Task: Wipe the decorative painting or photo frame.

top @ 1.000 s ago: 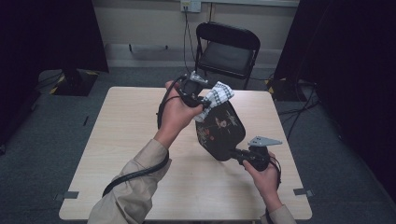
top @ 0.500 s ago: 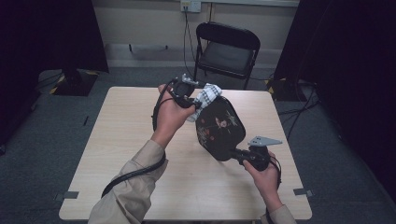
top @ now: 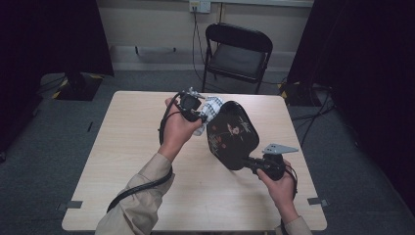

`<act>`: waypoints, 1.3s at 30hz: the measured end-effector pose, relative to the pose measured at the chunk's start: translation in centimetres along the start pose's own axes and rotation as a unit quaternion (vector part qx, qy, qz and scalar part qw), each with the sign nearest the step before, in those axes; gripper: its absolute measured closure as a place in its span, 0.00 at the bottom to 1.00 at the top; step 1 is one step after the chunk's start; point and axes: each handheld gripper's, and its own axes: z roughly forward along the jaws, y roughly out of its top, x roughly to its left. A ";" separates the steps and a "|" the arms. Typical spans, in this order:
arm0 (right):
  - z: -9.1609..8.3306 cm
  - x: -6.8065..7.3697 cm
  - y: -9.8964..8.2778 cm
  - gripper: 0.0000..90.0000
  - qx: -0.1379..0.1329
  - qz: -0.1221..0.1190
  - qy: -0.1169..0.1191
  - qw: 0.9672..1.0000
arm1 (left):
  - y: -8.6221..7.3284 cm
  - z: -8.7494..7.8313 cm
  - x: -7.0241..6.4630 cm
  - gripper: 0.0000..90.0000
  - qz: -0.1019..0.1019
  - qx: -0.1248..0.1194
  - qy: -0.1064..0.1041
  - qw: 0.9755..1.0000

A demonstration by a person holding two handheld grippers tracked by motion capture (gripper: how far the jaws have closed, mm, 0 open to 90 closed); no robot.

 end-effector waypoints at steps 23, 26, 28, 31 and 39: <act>0.2 0.3 0.0 0.88 0.000 -0.002 0.001 1.000 | -5.0 3.4 1.1 0.85 -0.027 0.034 -0.010 0.999; 0.3 0.4 0.0 0.89 0.000 -0.003 0.002 1.000 | -5.4 4.0 1.3 0.85 -0.034 0.040 -0.009 0.999; 0.3 0.4 0.0 0.89 0.000 -0.002 0.001 1.000 | -5.8 4.4 1.3 0.85 -0.039 0.044 -0.011 0.998; 0.3 0.3 0.0 0.89 -0.001 -0.002 0.001 1.000 | -6.3 4.8 1.3 0.85 -0.042 0.050 -0.013 0.998; 0.3 0.4 0.0 0.88 -0.001 -0.003 0.001 1.000 | -8.0 6.2 0.8 0.85 -0.043 0.074 -0.020 0.996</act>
